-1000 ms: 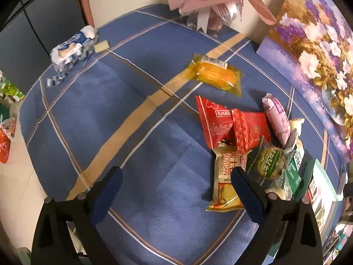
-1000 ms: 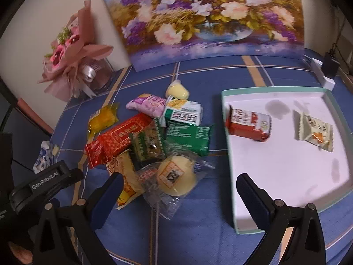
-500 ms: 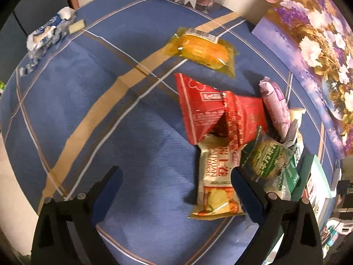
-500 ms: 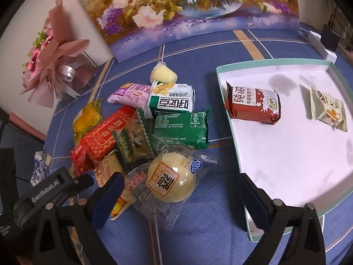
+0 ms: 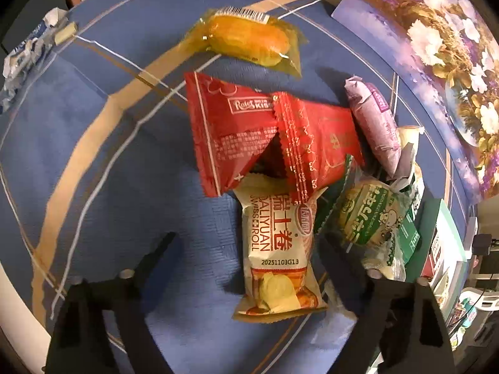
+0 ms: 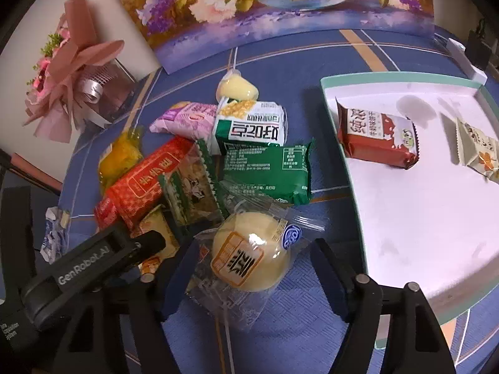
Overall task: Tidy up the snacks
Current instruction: 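Grasp the clear-wrapped bun with the right tool while the left grasps the swiss roll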
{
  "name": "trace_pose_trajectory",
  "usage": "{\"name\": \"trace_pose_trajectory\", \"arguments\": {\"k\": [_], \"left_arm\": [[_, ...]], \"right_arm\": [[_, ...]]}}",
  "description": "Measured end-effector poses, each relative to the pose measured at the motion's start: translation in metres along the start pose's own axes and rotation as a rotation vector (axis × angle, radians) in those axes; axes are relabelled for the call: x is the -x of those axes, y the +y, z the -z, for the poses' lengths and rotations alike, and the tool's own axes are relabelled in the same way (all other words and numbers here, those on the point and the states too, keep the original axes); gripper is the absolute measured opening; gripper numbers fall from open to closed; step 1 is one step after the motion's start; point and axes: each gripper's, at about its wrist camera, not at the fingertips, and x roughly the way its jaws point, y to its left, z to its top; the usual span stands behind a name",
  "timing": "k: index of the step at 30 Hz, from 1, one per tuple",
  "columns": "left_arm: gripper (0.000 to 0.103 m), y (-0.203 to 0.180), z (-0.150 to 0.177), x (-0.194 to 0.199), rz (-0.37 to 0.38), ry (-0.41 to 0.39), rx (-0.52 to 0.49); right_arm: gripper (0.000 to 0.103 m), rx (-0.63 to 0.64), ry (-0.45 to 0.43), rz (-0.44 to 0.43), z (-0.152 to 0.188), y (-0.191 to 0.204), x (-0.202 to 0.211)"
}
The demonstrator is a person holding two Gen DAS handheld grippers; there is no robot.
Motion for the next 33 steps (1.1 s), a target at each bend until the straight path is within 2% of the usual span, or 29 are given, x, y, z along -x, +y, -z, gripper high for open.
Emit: {"name": "trace_pose_trajectory", "arguments": {"k": [2,8,10,13,15,24,27,33], "left_arm": [[0.084,0.001,-0.003,-0.004,-0.004,0.008,0.0],[0.069,0.001,-0.002,-0.007,-0.028,-0.005,-0.031],[0.063,-0.002,-0.002,-0.007,-0.059,-0.008,-0.047],[0.059,-0.006,-0.001,-0.006,-0.104,-0.02,-0.084],[0.058,-0.008,-0.001,-0.007,-0.118,-0.027,-0.092],[0.054,-0.023,0.003,-0.012,-0.162,-0.046,-0.123],[0.053,-0.029,0.007,-0.011,-0.169,-0.049,-0.131],[0.041,-0.033,0.012,-0.007,-0.177,-0.053,-0.139]], "right_arm": [[0.075,0.005,0.008,0.006,0.0,0.002,-0.005],[0.075,0.008,0.02,0.014,0.002,0.006,-0.015],[0.075,0.012,0.022,0.018,0.003,0.006,-0.017],[0.07,0.013,0.042,0.027,0.005,0.005,-0.025],[0.068,0.037,0.031,0.056,0.006,0.008,-0.026],[0.066,0.076,0.016,0.085,0.011,0.014,-0.029],[0.061,0.082,0.017,0.095,0.014,0.018,-0.03],[0.052,0.062,0.026,0.074,0.016,0.006,-0.022]]}}
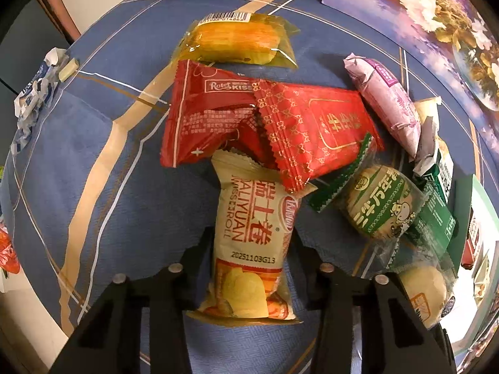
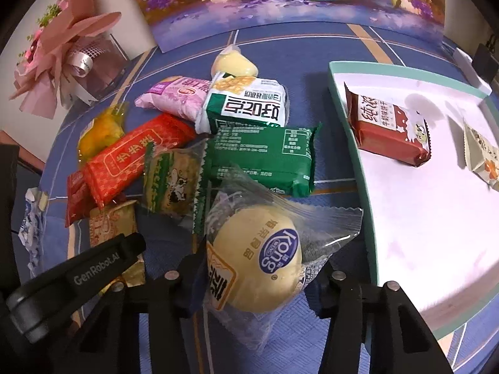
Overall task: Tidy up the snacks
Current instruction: 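Grasp the clear-wrapped bun with the right tool while the left grasps the swiss roll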
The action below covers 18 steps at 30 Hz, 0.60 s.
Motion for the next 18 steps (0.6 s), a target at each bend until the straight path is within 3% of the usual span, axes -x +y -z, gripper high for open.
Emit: {"name": "trace_pose_trajectory", "arguments": {"k": [10,18], "left_arm": [[0.037,-0.015,-0.006,0.012,0.026,0.013,-0.009],[0.037,-0.012,-0.013,0.065,0.059,-0.091,-0.007]], "right_arm": [[0.047,0.007,0.005,0.002,-0.008,-0.003,0.011],[0.046,0.021,-0.061,-0.042,-0.014,0.0,0.043]]}}
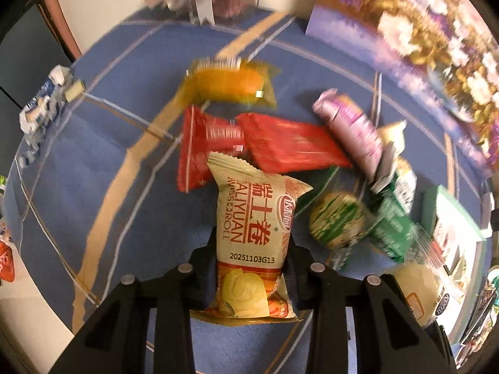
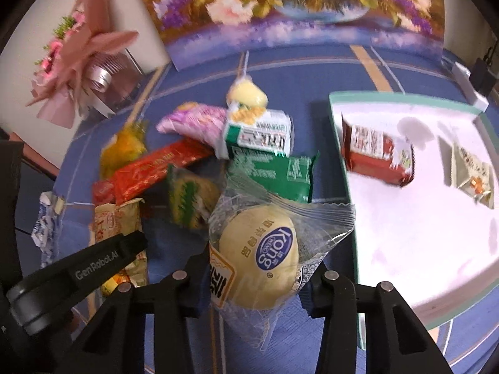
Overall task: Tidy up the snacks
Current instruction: 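Grasp the clear-wrapped bun with the right tool while the left grasps the swiss roll, then release the bun in the tray with the right tool while the left releases the swiss roll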
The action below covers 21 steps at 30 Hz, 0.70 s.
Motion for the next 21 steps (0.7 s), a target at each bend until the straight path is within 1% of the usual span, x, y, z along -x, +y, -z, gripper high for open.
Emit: {"name": "trace_pose_trajectory", "arguments": {"k": [2,5,6,8,12,14,15,17,21], "left_arm": [[0.037,-0.001,-0.001,0.014,0.008,-0.034,-0.004],[0.037,-0.004,0.0,0.023,0.016,-0.065,-0.013],[0.037,0.0,0.002,0.027,0.018,-0.069,-0.015],[0.037,-0.004,0.003,0.032,0.02,-0.074,-0.025],[0.037,-0.008,0.008,0.036,0.023,-0.083,-0.053],[0.037,-0.022,0.014,0.039,0.029,-0.095,-0.093],[0.037,-0.027,0.014,0.035,0.035,-0.098,-0.108],[0.037,-0.047,0.023,0.04,0.062,-0.103,-0.163],[0.037,-0.088,0.047,0.044,0.107,-0.103,-0.289]], "right_arm": [[0.046,0.003,-0.025,-0.009,-0.002,0.001,0.012],[0.046,0.009,-0.044,-0.013,-0.003,0.002,0.023],[0.046,0.008,-0.044,-0.013,-0.002,0.002,0.024],[0.046,-0.002,-0.039,-0.013,-0.003,0.0,0.024],[0.046,-0.039,-0.039,0.0,-0.004,-0.017,0.027],[0.046,-0.081,-0.046,0.042,-0.008,-0.036,0.034],[0.046,-0.101,-0.051,0.064,-0.011,-0.045,0.038],[0.046,-0.147,-0.064,0.123,-0.015,-0.07,0.045],[0.047,-0.255,-0.072,0.226,-0.014,-0.117,0.059]]}}
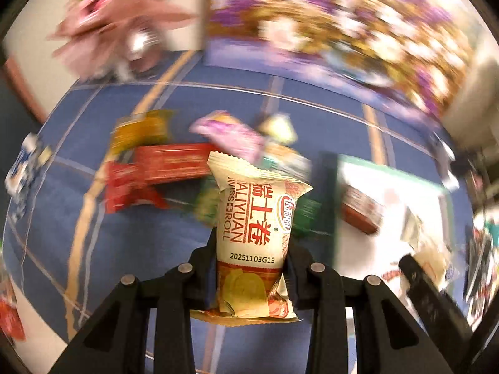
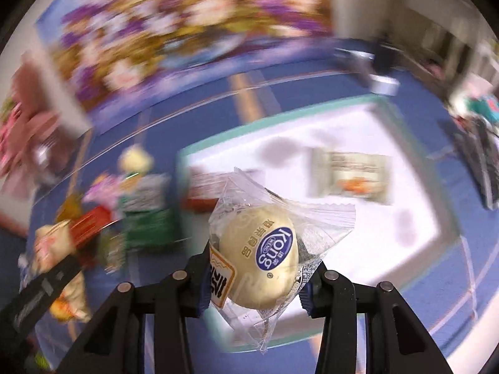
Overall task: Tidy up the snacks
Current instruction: 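Release the bun in the tray with the right tool while the left releases the swiss roll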
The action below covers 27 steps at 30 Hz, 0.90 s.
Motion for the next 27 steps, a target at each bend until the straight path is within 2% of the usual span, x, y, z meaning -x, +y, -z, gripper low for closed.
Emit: {"name": "trace_pose_trajectory", "arguments": {"k": [7,11,18,27], "left_arm": [[0.037,-0.076,0.025,0.0,0.04,0.005,-0.194],[0.037,-0.102,0.035,-0.007,0.069,0.034,-0.245],[0.037,-0.131,0.05,-0.025,0.056,0.067,-0.329],[0.037,-0.127,0.046,-0.03,0.066,0.073,-0.308]], "right_arm": [[0.047,-0.185,0.016,0.075,-0.011,-0.083,-0.001],[0.047,-0.25,0.013,0.097,-0.016,-0.119,0.001],[0.047,-0.287,0.036,0.112,-0.016,-0.142,-0.007],[0.047,-0.269,0.057,0.107,-0.014,-0.136,-0.015]]}}
